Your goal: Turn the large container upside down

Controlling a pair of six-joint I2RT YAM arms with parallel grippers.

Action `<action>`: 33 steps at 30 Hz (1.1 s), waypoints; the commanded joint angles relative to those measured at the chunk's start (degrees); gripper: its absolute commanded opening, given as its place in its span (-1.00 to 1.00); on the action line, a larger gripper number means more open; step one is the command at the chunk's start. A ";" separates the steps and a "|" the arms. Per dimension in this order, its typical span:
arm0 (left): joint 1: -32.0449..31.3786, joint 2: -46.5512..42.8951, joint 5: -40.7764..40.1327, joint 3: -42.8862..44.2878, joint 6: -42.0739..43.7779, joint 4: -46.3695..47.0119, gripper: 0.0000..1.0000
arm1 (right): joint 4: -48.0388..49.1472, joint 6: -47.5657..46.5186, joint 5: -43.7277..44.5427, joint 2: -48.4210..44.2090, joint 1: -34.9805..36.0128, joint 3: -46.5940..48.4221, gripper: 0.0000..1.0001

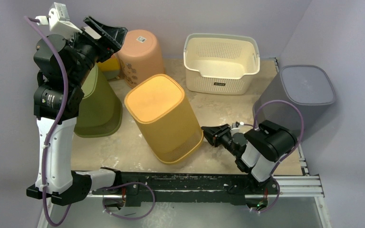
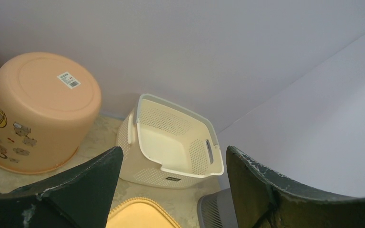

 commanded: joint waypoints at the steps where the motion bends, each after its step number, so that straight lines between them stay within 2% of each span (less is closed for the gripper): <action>1: -0.37 -1.30 0.78 -0.34 1.54 1.82 0.53 | 22.71 -3.91 -3.23 2.09 0.24 1.42 -0.20; 15: -0.72 -1.72 0.82 -3.15 2.16 1.76 0.53 | 22.71 -3.04 -3.26 13.93 0.27 13.14 -0.11; 19: -0.81 -1.79 0.66 -3.36 2.46 1.40 0.53 | 21.73 -3.36 -3.11 16.06 0.14 16.16 0.02; 27: -0.81 -1.62 2.73 -5.06 2.31 1.18 0.53 | 16.08 -3.97 -4.37 14.80 -0.10 25.47 0.11; 33: -0.81 -1.29 4.96 -5.54 2.24 0.03 0.54 | 11.03 -2.46 -4.01 9.21 -0.17 31.36 0.14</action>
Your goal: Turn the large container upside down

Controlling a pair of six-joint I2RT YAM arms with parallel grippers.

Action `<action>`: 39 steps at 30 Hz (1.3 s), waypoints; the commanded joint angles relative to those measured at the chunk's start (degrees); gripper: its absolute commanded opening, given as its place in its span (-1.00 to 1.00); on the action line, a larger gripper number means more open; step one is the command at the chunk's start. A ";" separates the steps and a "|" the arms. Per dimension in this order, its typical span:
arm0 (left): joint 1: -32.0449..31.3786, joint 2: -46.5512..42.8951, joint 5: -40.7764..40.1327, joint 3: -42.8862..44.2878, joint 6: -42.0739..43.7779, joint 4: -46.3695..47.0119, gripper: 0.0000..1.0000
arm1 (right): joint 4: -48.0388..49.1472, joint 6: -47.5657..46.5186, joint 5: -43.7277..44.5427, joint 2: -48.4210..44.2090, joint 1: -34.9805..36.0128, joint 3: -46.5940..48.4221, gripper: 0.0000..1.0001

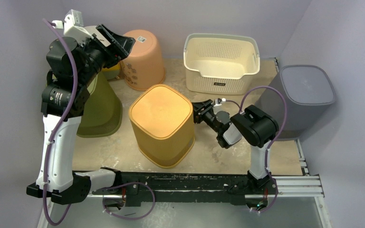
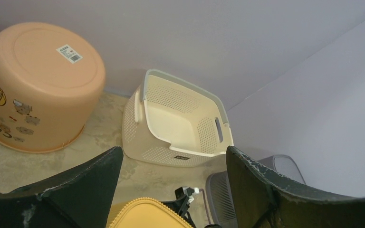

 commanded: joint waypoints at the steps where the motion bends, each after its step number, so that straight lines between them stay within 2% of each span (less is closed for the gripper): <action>1: -0.30 -0.31 2.83 0.17 0.87 -0.01 0.54 | 11.43 0.58 -0.34 -7.31 -0.24 4.17 0.14; 7: -0.30 -0.37 4.09 0.31 0.65 -1.04 0.54 | -1.22 -5.45 -4.27 -16.76 -0.54 14.61 0.17; 13: -0.30 -0.15 5.83 0.29 0.30 -1.62 0.55 | -26.31 -20.60 -11.72 -22.50 -2.00 28.77 0.38; 16: -0.30 -0.36 6.18 -0.13 0.51 -2.14 0.55 | -42.55 -30.36 -14.79 -23.61 -2.38 36.68 0.50; 18: -0.30 -0.49 6.31 -0.46 0.87 -2.89 0.55 | -54.59 -38.00 -14.12 -24.46 -2.38 42.43 0.51; 22: -0.30 -0.68 6.28 -1.51 1.59 -3.90 0.56 | -88.32 -56.94 -6.28 -23.93 -2.02 58.24 0.55; 24: -0.30 -0.76 6.21 -2.20 1.98 -4.01 0.56 | -100.65 -63.36 -1.53 -23.71 -1.78 64.50 0.58; 27: -0.30 -0.54 6.40 -2.57 2.52 -4.39 0.56 | -113.44 -69.65 3.74 -25.01 -1.02 70.45 0.68; 29: -0.25 -0.28 6.70 -2.58 2.83 -4.74 0.56 | -120.78 -71.86 5.60 -26.11 0.07 73.10 0.96; 30: -0.30 -0.11 6.79 -2.51 2.91 -4.87 0.56 | -124.42 -72.85 6.21 -26.51 0.81 74.02 0.99; 35: -0.30 0.11 6.65 -2.67 3.22 -5.40 0.56 | -137.81 -70.99 8.29 -31.74 6.79 72.13 1.00; 39: -0.30 0.25 6.21 -3.14 3.29 -5.68 0.56 | -141.45 -63.51 6.65 -39.97 10.29 67.35 1.00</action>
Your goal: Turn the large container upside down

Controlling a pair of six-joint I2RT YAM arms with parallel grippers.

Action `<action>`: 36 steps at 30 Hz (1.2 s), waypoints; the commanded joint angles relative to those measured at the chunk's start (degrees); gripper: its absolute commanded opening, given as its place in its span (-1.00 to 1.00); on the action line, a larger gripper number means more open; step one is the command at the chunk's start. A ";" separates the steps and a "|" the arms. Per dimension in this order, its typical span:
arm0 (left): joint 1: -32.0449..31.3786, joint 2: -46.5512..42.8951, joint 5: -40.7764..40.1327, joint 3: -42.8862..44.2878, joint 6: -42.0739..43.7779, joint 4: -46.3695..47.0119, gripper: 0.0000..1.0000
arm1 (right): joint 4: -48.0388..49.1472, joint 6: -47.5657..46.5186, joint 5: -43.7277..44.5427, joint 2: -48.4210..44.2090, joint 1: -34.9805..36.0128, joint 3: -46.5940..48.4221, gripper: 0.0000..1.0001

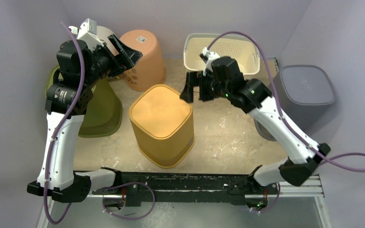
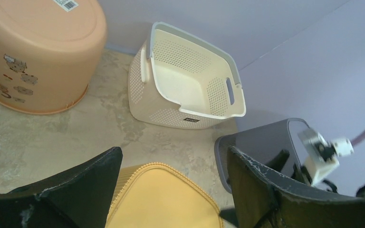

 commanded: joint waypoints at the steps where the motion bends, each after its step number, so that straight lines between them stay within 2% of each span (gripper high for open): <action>1: -0.30 0.09 0.31 -0.55 1.57 0.87 0.56 | -9.30 6.56 -0.47 -10.59 2.93 -4.24 1.00; 7: -0.30 0.21 0.78 -2.16 1.32 1.90 0.56 | -3.57 11.54 -6.27 -16.62 3.40 -14.36 1.00; 14: -0.29 0.27 0.37 -1.69 1.34 1.99 0.57 | 11.29 14.52 -11.53 -14.48 4.77 -23.28 1.00; 31: -0.30 -1.76 -0.40 -0.63 1.38 2.02 0.57 | 32.94 16.68 -14.69 2.05 8.44 -20.73 1.00; 33: -0.28 -1.90 -0.47 -0.70 1.62 1.90 0.57 | 33.59 16.49 -14.43 4.08 8.79 -18.93 1.00; 36: -0.30 -1.82 -0.44 -0.52 1.93 1.83 0.57 | 29.03 14.28 -11.94 5.60 8.95 -14.87 1.00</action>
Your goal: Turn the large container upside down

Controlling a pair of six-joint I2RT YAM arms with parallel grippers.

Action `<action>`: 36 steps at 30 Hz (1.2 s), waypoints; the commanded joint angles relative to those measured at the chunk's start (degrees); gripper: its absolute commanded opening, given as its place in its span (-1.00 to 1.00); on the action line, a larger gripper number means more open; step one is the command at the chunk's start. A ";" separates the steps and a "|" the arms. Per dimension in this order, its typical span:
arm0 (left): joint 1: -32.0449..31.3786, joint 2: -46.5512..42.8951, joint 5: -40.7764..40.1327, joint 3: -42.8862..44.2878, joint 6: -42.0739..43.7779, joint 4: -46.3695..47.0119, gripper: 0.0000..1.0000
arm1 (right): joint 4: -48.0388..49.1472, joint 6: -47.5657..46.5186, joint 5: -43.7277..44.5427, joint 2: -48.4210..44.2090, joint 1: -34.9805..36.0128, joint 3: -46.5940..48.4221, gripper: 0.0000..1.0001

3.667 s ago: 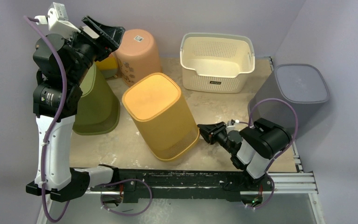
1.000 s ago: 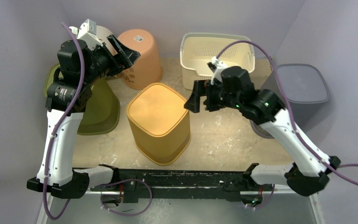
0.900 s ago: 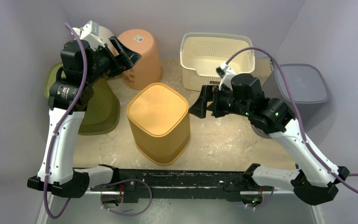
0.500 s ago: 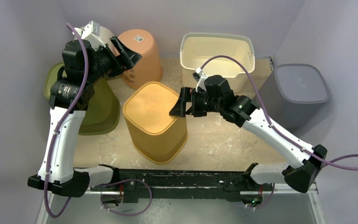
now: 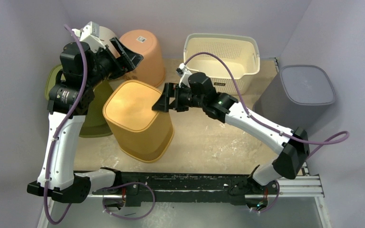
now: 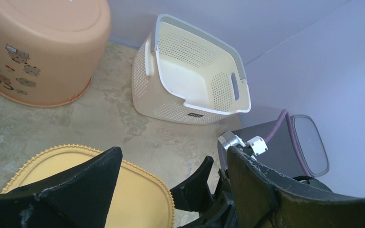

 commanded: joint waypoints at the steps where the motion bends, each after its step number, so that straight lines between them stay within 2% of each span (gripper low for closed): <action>1: -0.30 -1.29 -0.39 2.11 1.93 1.77 0.57 | -4.19 -3.24 3.21 1.70 0.66 6.47 1.00; 9: -0.30 -1.95 -0.64 2.52 1.92 1.86 0.57 | -22.24 -11.29 19.34 -0.96 -0.19 16.91 1.00; 15: -0.30 -1.97 0.30 2.04 1.32 2.67 0.57 | -31.58 -19.64 23.06 4.36 -7.12 27.62 1.00; 19: -0.30 -2.51 0.47 0.71 1.10 2.77 0.57 | -30.73 -26.79 23.79 9.02 -11.27 33.23 1.00; 26: -0.39 -3.06 0.32 -1.41 1.15 2.23 0.57 | -26.59 -37.93 29.07 22.27 -12.16 43.31 0.97; 32: -0.51 -2.86 0.47 -2.19 1.28 2.33 0.57 | -24.19 -41.26 33.02 30.94 -13.70 49.99 0.89; 36: -0.57 -2.82 0.26 -2.91 1.74 2.17 0.57 | -22.39 -41.65 31.88 34.37 -15.46 51.44 0.82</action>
